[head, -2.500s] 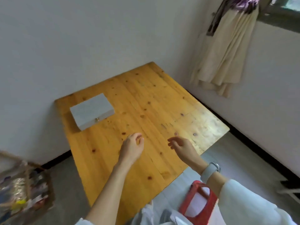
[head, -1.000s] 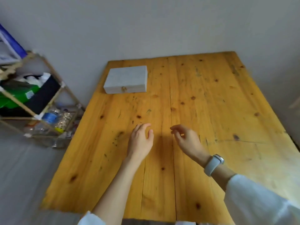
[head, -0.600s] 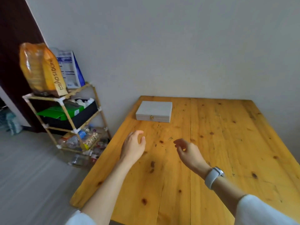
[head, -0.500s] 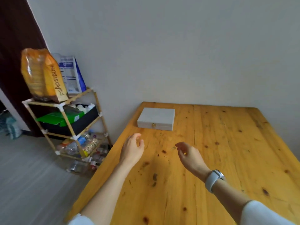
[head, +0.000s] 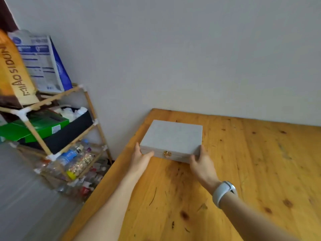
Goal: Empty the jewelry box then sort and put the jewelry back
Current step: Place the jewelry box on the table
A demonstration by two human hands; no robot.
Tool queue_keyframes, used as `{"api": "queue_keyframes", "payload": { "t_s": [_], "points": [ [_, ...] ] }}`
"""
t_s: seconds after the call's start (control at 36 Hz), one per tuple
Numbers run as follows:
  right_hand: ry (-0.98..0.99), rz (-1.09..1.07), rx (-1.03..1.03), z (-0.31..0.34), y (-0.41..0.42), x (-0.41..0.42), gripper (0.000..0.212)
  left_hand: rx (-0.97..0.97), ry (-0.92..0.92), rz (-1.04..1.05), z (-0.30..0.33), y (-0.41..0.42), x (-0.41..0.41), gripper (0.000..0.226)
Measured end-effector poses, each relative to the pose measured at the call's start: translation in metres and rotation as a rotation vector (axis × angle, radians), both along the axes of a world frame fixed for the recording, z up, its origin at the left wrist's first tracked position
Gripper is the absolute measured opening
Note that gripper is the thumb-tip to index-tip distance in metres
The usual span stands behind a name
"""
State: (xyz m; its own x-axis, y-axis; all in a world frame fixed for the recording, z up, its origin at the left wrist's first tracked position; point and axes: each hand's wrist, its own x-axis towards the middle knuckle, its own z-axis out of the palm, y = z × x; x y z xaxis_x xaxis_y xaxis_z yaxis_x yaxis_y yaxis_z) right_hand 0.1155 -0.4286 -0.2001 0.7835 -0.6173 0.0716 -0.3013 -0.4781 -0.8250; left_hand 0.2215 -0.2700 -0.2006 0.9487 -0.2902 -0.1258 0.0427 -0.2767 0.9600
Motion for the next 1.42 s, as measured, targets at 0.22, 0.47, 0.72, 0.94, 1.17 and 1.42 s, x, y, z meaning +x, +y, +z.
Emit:
{"api": "queue_keyframes", "payload": {
  "t_s": [0.22,0.47,0.72,0.94,1.17,1.42],
  "points": [
    [-0.046,0.012,0.079,-0.001,0.015,-0.022,0.037,-0.043,0.019,0.081,-0.012,0.011,-0.024,0.052],
    [-0.044,0.080,0.144,0.010,0.068,-0.132,0.050,0.013,0.014,0.106,-0.014,0.078,-0.148,0.047],
    [-0.065,0.049,0.190,-0.006,0.123,-0.243,0.062,0.067,-0.113,0.194,-0.026,0.148,-0.282,0.040],
    [-0.114,0.129,-0.138,-0.024,0.146,-0.303,0.064,0.187,-0.291,0.261,-0.039,0.173,-0.342,0.044],
    [0.049,0.435,-0.985,-0.028,0.166,-0.278,0.074,0.472,-0.368,0.266,-0.043,0.167,-0.352,0.072],
    [-0.021,0.498,-1.257,-0.024,0.152,-0.255,0.053,0.505,-0.379,0.239,-0.044,0.171,-0.351,0.077]
  ]
}}
